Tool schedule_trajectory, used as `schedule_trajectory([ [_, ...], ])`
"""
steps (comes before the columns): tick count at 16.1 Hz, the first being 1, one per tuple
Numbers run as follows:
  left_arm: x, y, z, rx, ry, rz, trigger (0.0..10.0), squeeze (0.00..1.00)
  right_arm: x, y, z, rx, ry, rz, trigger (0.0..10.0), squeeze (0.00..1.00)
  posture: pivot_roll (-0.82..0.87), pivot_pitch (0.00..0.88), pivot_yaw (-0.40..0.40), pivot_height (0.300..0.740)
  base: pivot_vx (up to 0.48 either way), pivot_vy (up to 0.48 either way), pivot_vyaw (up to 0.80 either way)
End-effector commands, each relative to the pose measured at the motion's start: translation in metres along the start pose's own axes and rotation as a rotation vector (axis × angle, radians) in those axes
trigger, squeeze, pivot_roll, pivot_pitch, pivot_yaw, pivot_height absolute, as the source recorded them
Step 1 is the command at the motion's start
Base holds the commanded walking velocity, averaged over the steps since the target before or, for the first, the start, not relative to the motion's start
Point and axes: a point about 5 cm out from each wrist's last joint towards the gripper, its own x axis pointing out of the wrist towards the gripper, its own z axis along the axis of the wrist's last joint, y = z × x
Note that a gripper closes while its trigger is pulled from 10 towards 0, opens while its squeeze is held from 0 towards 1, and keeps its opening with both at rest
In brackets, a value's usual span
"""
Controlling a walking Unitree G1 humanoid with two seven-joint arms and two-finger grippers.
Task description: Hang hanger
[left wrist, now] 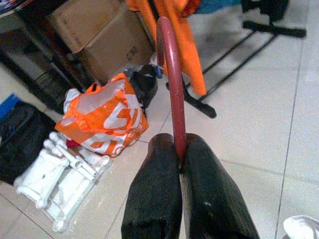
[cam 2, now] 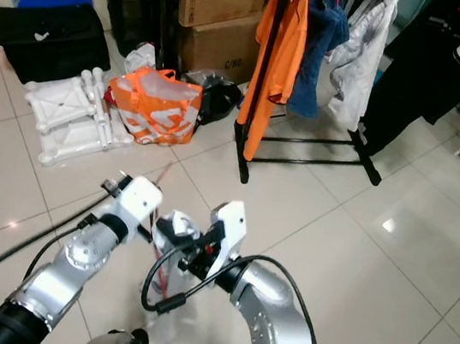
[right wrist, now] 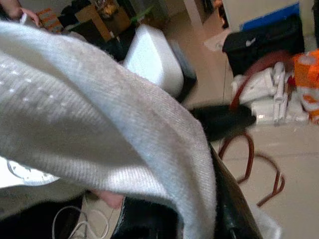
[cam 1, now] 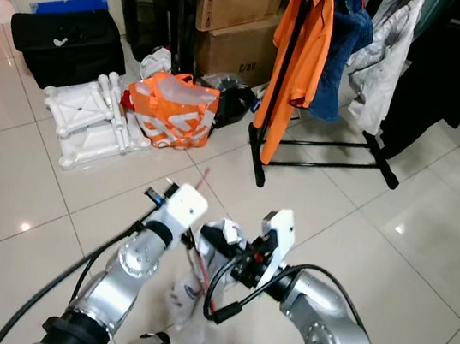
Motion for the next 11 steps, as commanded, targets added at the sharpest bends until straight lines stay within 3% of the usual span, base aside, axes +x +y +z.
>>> schedule_trajectory([
  [1,-0.001,-0.004,-0.003,0.031,0.001,-0.013,10.0,0.0,-0.001,0.001,0.01,-0.004,-0.034,-0.001,0.0,0.0,-0.03,0.122,-0.007,0.74,0.0,0.0,0.0],
  [5,-0.002,0.001,0.003,-0.009,-0.047,0.015,10.0,0.0,-0.015,-0.028,0.008,-0.043,-0.028,-0.193,0.0,0.0,-0.03,0.121,-0.01,0.74,0.0,0.0,0.0],
  [6,-0.006,0.008,0.003,-0.022,-0.071,0.029,10.0,0.0,-0.031,-0.052,0.003,-0.096,0.004,-0.352,0.0,0.0,-0.03,0.12,-0.01,0.74,0.0,0.0,0.0],
  [7,-0.008,0.011,0.003,-0.041,-0.083,0.031,10.0,0.0,-0.041,-0.064,0.003,-0.108,0.002,-0.448,0.0,0.0,-0.03,0.12,-0.01,0.74,0.0,0.0,0.0],
  [11,-0.034,0.021,0.004,-0.162,-0.152,0.011,10.0,0.0,-0.082,-0.093,0.003,-0.245,0.055,-0.744,0.0,0.0,-0.02,0.114,-0.01,0.74,0.0,0.0,0.0],
])
